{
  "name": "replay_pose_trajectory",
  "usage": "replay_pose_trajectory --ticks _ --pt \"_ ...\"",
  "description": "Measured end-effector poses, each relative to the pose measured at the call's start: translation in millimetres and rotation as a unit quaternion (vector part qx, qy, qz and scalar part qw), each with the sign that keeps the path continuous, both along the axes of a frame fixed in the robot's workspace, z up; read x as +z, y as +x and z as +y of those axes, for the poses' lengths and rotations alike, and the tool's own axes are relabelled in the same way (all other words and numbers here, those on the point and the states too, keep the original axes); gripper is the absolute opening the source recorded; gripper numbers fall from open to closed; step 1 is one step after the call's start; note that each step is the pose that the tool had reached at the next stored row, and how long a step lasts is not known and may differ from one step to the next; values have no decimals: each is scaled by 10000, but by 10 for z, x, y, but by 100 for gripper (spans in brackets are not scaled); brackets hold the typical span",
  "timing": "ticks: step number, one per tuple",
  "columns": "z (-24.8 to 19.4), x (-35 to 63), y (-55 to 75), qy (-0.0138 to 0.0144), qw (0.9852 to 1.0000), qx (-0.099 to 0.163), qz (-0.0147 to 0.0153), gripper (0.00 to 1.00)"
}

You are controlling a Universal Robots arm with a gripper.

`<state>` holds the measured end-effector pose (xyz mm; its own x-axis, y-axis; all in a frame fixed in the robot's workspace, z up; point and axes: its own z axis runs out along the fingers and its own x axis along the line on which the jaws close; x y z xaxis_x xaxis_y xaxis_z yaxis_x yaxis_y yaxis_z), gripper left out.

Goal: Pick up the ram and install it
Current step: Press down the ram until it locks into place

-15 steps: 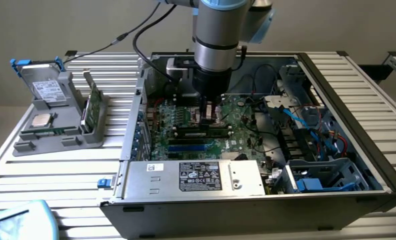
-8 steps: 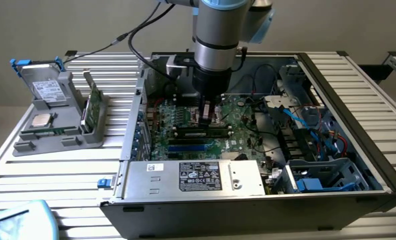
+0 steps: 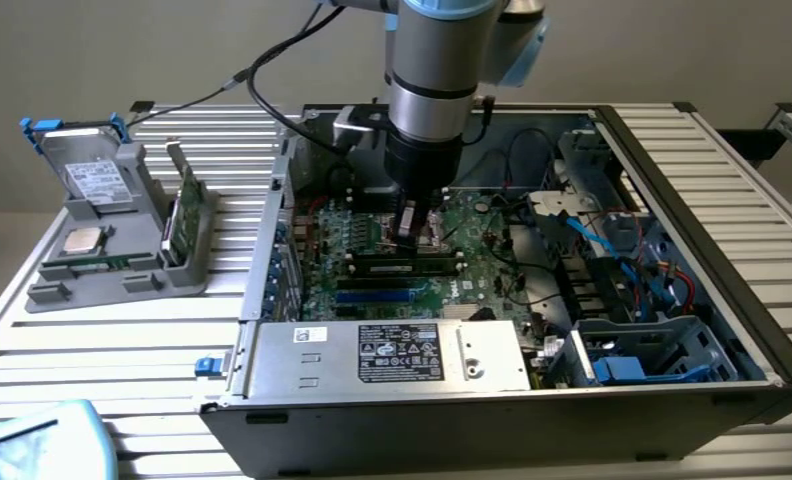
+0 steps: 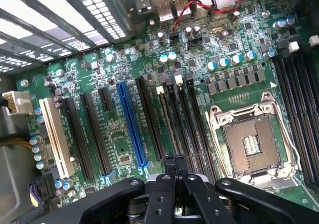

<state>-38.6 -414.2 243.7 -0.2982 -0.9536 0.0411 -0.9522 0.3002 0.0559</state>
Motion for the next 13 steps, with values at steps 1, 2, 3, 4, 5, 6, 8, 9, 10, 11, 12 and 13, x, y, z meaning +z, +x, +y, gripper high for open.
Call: replay_pose_trajectory --ticks 1,2,3,4,5,6,8,9,10,11,12,13 --pt "0 1 0 0 10000 -76 0 11" --pt "0 2 0 0 9999 -151 0 11" --pt "0 2 0 0 9998 -219 0 11" --pt "0 2 0 -1 9996 -297 0 11" --pt "0 2 0 -1 9993 -370 0 11" --pt "0 2 0 -1 9990 -441 0 11" --pt "0 2 0 0 9983 -591 0 11" --pt "0 2 0 -1 9978 -667 0 11" --pt "0 2 0 -1 9972 -741 0 11" --pt "0 2 0 0 9967 -815 0 11" --pt "0 2 0 0 9960 -892 0 11" --pt "0 2 0 0 9953 -968 0 11"
